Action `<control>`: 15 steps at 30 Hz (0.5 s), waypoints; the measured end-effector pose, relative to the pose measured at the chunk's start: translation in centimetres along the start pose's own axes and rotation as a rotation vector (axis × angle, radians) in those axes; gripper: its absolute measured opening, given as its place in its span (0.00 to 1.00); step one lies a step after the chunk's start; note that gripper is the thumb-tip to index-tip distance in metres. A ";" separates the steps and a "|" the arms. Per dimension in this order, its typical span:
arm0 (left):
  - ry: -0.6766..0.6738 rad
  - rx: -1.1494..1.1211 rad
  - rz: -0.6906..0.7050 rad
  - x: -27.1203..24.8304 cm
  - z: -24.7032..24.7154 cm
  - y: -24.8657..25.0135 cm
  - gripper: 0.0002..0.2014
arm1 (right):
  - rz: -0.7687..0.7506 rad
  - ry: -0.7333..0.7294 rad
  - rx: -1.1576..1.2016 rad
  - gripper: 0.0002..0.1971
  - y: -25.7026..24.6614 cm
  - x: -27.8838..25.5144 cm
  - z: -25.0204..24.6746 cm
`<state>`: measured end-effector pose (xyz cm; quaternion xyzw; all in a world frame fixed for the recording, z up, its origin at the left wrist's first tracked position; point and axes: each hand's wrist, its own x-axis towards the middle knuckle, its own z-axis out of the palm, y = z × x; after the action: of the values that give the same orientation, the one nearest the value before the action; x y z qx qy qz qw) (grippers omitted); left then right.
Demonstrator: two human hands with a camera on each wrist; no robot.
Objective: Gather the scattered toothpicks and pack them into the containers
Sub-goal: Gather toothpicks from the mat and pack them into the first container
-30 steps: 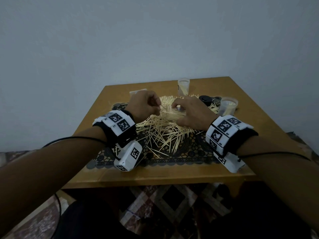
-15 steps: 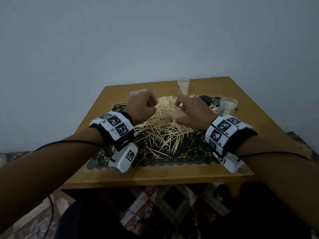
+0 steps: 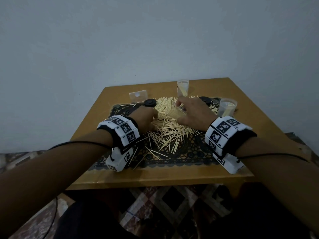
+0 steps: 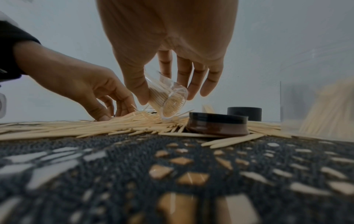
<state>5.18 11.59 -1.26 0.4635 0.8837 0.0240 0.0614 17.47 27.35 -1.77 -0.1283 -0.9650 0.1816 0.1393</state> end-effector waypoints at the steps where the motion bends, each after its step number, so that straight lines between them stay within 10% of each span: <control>1: 0.008 -0.017 0.002 0.0 -0.1 -0.2 0.22 | 0.001 -0.003 0.003 0.24 0.0 0.0 0.0; 15: 0.043 0.014 0.056 -0.1 0.0 -0.8 0.11 | -0.021 -0.008 0.006 0.24 -0.1 -0.2 -0.2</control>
<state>4.57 11.00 -1.31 0.4878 0.8716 0.0296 0.0382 17.64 27.22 -1.60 -0.1172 -0.9663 0.1836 0.1375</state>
